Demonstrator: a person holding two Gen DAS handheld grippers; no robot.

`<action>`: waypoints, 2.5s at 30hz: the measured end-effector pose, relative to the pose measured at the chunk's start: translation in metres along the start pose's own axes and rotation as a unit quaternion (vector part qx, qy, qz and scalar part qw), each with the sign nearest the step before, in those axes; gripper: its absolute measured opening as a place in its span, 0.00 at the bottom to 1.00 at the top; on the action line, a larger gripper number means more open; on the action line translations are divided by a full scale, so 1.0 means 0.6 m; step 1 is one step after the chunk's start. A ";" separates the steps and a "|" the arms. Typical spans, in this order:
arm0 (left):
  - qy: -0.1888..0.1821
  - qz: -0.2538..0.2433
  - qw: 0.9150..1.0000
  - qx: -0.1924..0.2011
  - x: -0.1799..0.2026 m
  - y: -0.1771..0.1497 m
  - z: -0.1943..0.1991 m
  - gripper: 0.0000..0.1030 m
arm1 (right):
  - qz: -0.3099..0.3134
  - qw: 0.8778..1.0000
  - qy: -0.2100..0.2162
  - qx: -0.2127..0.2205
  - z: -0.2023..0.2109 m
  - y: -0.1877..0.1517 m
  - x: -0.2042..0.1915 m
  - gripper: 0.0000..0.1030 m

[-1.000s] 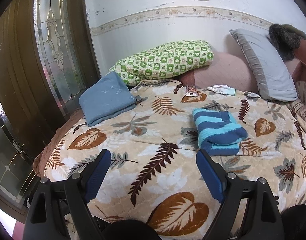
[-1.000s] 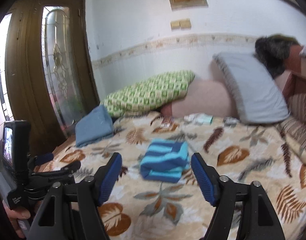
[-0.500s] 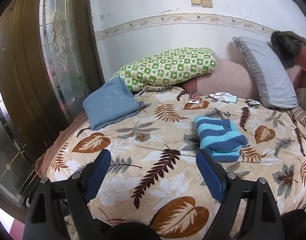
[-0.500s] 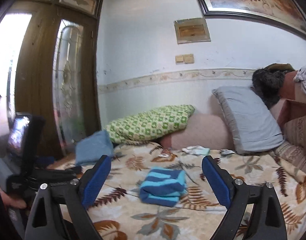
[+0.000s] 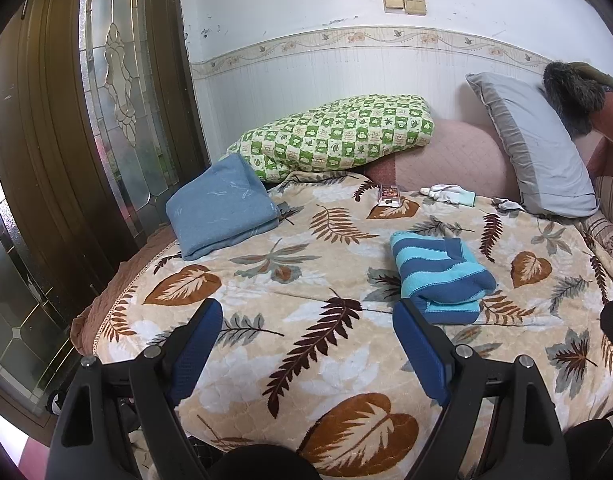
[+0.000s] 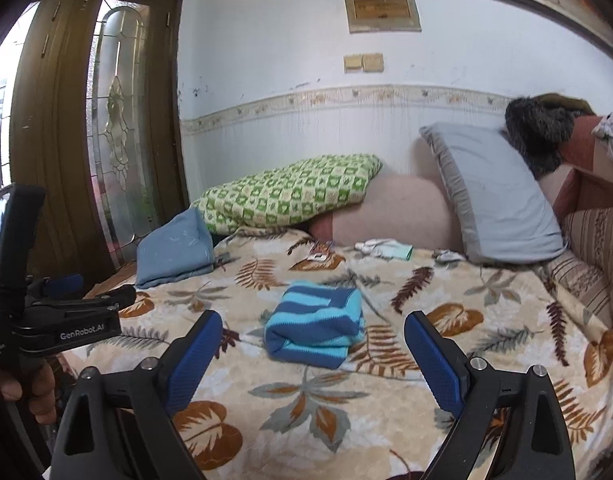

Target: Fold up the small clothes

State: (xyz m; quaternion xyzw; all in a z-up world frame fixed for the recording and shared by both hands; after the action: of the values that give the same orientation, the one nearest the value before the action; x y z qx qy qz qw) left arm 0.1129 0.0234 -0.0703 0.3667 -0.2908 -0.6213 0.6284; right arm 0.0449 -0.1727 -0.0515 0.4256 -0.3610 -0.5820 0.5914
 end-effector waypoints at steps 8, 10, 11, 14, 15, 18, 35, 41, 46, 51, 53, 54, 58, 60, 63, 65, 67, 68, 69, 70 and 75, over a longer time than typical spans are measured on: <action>-0.001 0.000 1.000 -0.001 0.001 0.000 -0.001 0.85 | -0.004 1.000 0.004 -0.021 -0.014 -0.008 -0.001 0.92; -0.001 -0.001 1.000 -0.001 0.001 0.000 -0.001 0.85 | -0.007 1.000 0.005 -0.024 -0.016 -0.008 0.000 0.92; 0.000 -0.001 1.000 0.000 0.001 0.000 -0.001 0.85 | -0.008 1.000 0.006 -0.024 -0.016 -0.007 0.000 0.92; -0.001 0.002 1.000 0.001 0.004 -0.001 0.000 0.85 | -0.011 1.000 0.007 -0.024 -0.014 -0.004 -0.002 0.92; -0.001 0.002 1.000 0.001 0.004 -0.001 0.000 0.85 | -0.011 1.000 0.008 -0.024 -0.013 -0.004 -0.002 0.92; -0.002 0.005 1.000 0.003 0.004 0.000 0.004 0.85 | -0.009 1.000 0.011 -0.023 -0.011 0.000 -0.007 0.92; -0.007 0.005 1.000 0.006 0.002 0.009 0.020 0.85 | -0.003 1.000 0.012 -0.020 -0.003 0.010 -0.020 0.92; -0.009 0.005 1.000 0.005 0.003 0.009 0.020 0.85 | -0.004 1.000 0.014 -0.021 -0.003 0.010 -0.021 0.92; -0.009 0.003 1.000 0.002 0.003 0.008 0.018 0.85 | -0.006 1.000 0.015 -0.023 -0.004 0.008 -0.020 0.92; -0.010 0.002 1.000 -0.002 0.002 0.005 0.014 0.85 | -0.006 1.000 0.014 -0.023 -0.005 0.008 -0.019 0.92; -0.011 0.003 1.000 -0.002 0.001 0.004 0.014 0.85 | -0.007 1.000 0.015 -0.024 -0.005 0.007 -0.019 0.92; -0.010 0.003 1.000 -0.002 0.001 0.004 0.013 0.85 | -0.008 1.000 0.015 -0.025 -0.006 0.005 -0.018 0.92; -0.009 0.005 1.000 -0.004 0.000 0.002 0.010 0.85 | -0.009 1.000 0.014 -0.025 -0.006 0.003 -0.018 0.92; -0.009 0.006 1.000 -0.005 -0.001 0.000 0.009 0.85 | -0.008 1.000 0.014 -0.025 -0.006 0.003 -0.018 0.92; -0.008 0.004 1.000 -0.006 0.000 -0.001 0.008 0.85 | -0.008 1.000 0.013 -0.027 -0.007 0.001 -0.019 0.92; -0.008 0.005 1.000 -0.007 0.000 -0.002 0.008 0.85 | -0.010 0.999 0.013 -0.027 -0.008 -0.002 -0.019 0.92; -0.009 0.005 1.000 -0.007 0.001 -0.002 0.007 0.85 | -0.010 0.999 0.013 -0.028 -0.008 -0.003 -0.021 0.92; -0.008 0.005 1.000 -0.007 0.000 -0.002 0.008 0.85 | -0.010 0.999 0.013 -0.028 -0.008 -0.004 -0.021 0.92; -0.008 0.005 1.000 -0.006 0.000 -0.002 0.008 0.85 | -0.010 0.999 0.013 -0.028 -0.008 -0.004 -0.021 0.92; -0.008 0.005 1.000 -0.006 0.000 -0.002 0.008 0.85 | -0.010 0.999 0.013 -0.028 -0.009 -0.004 -0.021 0.92; -0.008 0.005 1.000 -0.007 0.000 -0.002 0.007 0.85 | -0.010 0.999 0.013 -0.029 -0.009 -0.003 -0.020 0.92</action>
State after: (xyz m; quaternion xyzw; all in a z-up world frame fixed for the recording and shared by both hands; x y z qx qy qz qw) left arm 0.1089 0.0232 -0.0690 0.3562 -0.2934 -0.6233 0.6313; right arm 0.0482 -0.1600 -0.0544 0.4197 -0.3323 -0.5924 0.6020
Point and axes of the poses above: each gripper's, at about its wrist camera, not at the fingertips, and z roughly against the way its jaws point, x to its right, y to its top, the point moved 8 cm from there along -z, roughly the way its jaws point
